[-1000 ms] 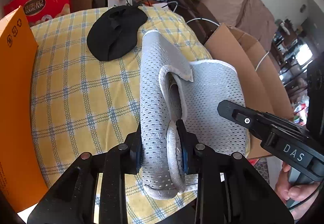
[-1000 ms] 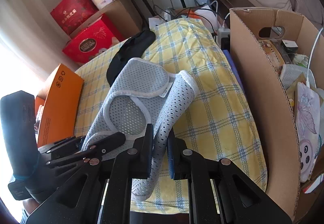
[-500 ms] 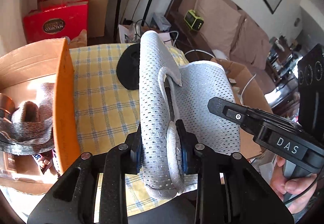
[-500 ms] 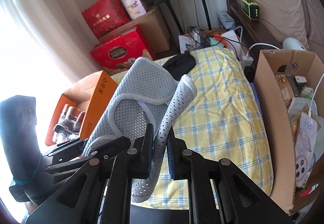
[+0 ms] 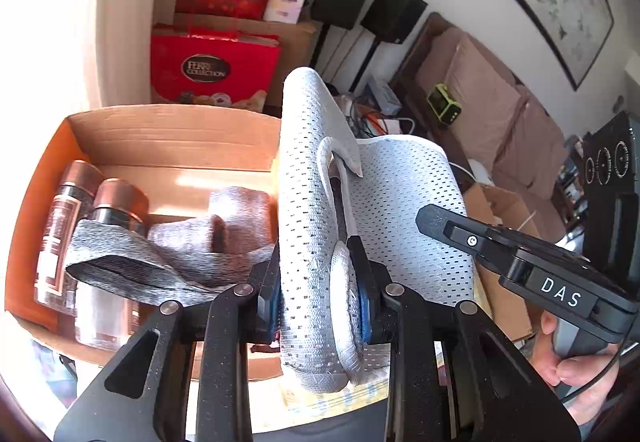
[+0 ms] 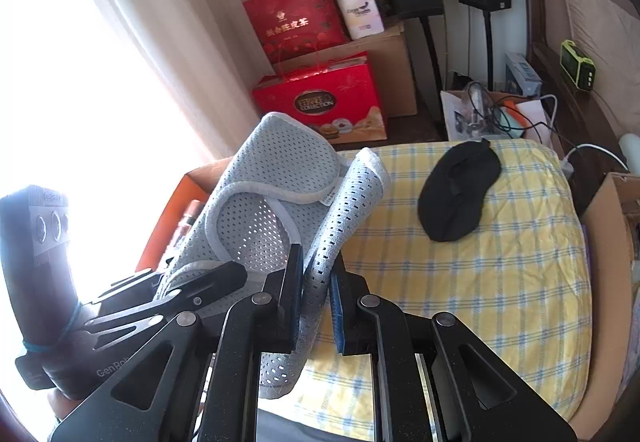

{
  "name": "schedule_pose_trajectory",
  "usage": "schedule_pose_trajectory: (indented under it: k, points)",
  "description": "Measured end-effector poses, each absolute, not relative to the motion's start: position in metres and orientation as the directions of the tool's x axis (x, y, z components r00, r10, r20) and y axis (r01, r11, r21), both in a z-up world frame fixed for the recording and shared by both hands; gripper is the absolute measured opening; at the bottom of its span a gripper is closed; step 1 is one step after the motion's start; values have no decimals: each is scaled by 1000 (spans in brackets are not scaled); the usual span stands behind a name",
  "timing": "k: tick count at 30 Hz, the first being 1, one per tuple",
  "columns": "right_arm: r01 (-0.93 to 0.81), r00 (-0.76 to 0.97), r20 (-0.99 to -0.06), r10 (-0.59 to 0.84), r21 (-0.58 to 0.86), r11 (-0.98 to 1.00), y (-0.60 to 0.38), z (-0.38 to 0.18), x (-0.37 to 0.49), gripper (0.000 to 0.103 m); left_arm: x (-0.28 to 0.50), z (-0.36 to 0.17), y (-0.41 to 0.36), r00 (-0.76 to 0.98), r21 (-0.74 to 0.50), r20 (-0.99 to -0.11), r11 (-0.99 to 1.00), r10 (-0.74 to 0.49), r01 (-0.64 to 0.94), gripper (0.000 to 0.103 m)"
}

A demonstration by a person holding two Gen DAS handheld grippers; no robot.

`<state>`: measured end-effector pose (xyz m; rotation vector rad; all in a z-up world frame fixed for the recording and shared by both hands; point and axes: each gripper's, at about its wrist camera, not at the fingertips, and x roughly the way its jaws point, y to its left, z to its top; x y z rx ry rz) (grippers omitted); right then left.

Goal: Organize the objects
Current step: 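Carry the mesh fabric into the orange box with both grippers and release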

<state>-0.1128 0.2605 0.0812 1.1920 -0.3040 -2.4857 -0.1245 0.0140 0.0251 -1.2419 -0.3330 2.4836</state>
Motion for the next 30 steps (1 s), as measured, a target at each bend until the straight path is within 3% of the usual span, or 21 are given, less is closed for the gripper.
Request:
schedule_pose_trajectory:
  k: [18, 26, 30]
  points:
    - [315, -480, -783, -395, 266, -911, 163, 24, -163, 11, -149, -36, -64, -564, -335, -773, -942, 289, -24, 29]
    - [308, -497, -812, -307, 166, -937, 160, 13, -173, 11, -141, -28, -65, -601, -247, -775, -969, 195, 4, 55]
    - [313, -503, -809, -304, 157, -937, 162, 11, -172, 13, -137, -13, -69, -636, -261, -747, -965, 196, 9, 59]
